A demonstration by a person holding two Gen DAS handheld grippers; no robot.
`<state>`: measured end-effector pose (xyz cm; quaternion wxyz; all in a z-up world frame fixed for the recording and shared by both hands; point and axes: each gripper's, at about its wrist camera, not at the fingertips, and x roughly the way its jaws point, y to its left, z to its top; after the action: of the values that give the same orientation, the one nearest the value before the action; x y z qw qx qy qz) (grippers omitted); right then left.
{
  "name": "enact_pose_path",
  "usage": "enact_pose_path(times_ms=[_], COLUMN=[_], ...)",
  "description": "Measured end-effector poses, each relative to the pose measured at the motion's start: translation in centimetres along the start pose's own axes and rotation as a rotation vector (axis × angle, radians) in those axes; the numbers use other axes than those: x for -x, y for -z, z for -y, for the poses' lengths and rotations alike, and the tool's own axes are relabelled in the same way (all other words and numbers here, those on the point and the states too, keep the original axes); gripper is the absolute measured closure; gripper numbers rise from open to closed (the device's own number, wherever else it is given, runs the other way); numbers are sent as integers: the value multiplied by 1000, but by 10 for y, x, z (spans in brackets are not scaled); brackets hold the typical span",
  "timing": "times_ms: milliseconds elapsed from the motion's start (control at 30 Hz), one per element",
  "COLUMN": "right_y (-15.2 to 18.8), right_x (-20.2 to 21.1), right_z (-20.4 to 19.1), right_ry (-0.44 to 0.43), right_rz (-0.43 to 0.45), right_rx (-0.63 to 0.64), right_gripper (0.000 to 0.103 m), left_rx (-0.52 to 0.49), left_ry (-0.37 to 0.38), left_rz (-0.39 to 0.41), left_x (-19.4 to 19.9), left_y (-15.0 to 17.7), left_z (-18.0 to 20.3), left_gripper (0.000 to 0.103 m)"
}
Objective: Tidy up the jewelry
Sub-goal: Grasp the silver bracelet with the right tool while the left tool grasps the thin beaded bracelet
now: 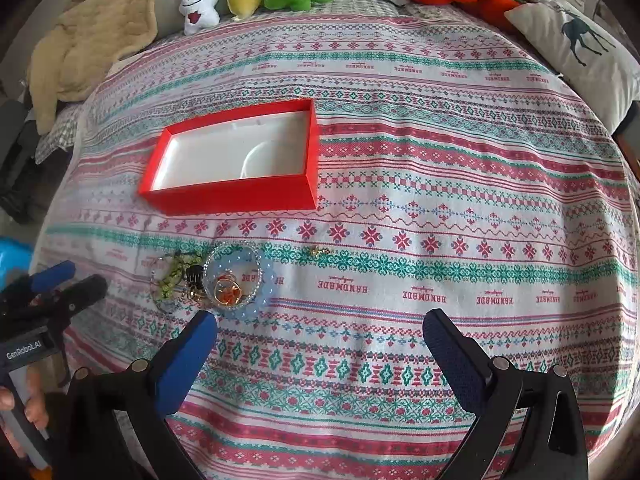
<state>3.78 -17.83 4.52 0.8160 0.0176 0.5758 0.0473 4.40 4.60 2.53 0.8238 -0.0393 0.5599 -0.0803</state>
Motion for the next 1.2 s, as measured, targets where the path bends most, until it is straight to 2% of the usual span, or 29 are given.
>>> enact_pose_path(times_ms=[100,167,233,333,433,600,700,867,900,967,1067,1200], right_y=[-5,-7,-10,-15,-21,-30,-32,-37,-38,-40,-42,-44], right_x=[-8,-20,-34,-55,-63,-70,-78,-92,-95,-97,-96,-93], right_z=[0,2,3,3,-2,-19,-24,-24,-25,-27,-31,-36], right_ry=[-26,-74,-124,-169,-195,-233,-218,-204,-205,-215,-208,-200], right_rz=[-11,-36,-69,-111,-113,-109,-108,-118,-120,-121,-106,-90], right_rx=[11,-3,-13,-17,-1,34,43,35,34,33,49,63], right_gripper=[8,19,35,53,60,65,70,76,81,86,88,97], left_rx=[5,17,24,60,92,53,43,32,29,22,14,5], left_ry=[36,66,84,116,156,106,68,47,43,36,36,35], left_rz=[-5,-19,-47,-100,-110,-125,-143,-141,-142,-142,-144,-140], left_x=[-11,-24,-39,-57,-60,-70,-79,-85,-86,-87,-89,-90], left_y=[-4,-3,-3,-5,-10,-14,-13,-17,-19,-20,-25,-28], left_z=[-4,-8,-12,-15,-14,-5,-3,4,7,7,7,9], left_gripper=[26,36,47,58,59,61,69,79,80,89,96,99])
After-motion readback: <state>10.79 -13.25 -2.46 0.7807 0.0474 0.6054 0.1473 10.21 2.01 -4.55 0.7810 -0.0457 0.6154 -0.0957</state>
